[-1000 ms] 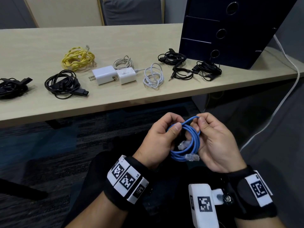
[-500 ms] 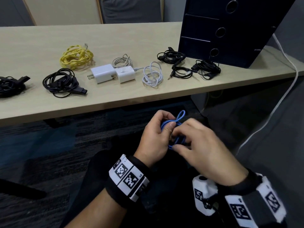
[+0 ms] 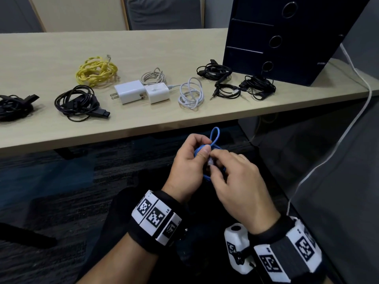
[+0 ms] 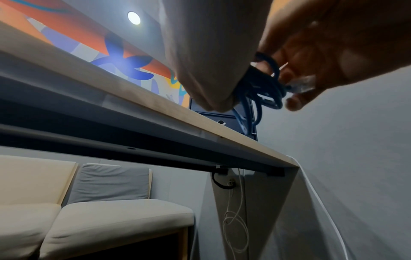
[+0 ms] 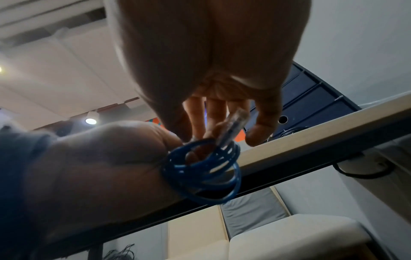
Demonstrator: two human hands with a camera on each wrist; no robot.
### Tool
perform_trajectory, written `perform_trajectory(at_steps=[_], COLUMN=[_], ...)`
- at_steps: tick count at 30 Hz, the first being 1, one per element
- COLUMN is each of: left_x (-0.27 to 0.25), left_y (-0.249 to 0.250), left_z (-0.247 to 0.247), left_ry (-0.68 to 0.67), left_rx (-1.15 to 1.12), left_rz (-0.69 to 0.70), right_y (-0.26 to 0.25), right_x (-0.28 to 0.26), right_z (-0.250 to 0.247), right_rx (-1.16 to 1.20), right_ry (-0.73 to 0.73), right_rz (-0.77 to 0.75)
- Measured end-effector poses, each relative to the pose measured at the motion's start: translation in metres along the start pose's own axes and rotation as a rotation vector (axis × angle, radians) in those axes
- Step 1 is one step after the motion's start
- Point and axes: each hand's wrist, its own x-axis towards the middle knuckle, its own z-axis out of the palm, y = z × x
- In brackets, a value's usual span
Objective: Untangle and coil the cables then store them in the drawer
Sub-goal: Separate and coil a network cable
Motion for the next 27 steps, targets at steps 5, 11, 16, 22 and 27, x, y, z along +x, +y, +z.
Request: perform_trajectory(at_steps=[5, 11, 16, 22, 27], left_x=[-0.001, 0.004, 0.011, 0.014, 0.012], left_y=[0.001, -0.010, -0.014, -0.009, 0.000], left_z=[0.001, 0.009, 0.010, 0.000, -0.003], left_ry=[-0.024, 0.241, 0.395, 0.374, 0.283], left_rx=[-0.014, 0.123, 0.084, -0.255, -0.524], left_rz=[-0.016, 0.043, 0.015, -0.017, 0.000], right_y=[0.002, -0.014, -0.003, 0.029, 0.052], right_x=[0.001, -0.007, -0.024, -0.024, -0.026], right_z=[0.003, 0.003, 0.000, -0.022, -0.020], right_rx=[0.007, -0.112, -0.073, 0.298, 0.609], right_ry=[0.023, 0.161, 0.063, 0.048, -0.013], right_rz=[0.045, -0.089, -0.225, -0.030, 0.191])
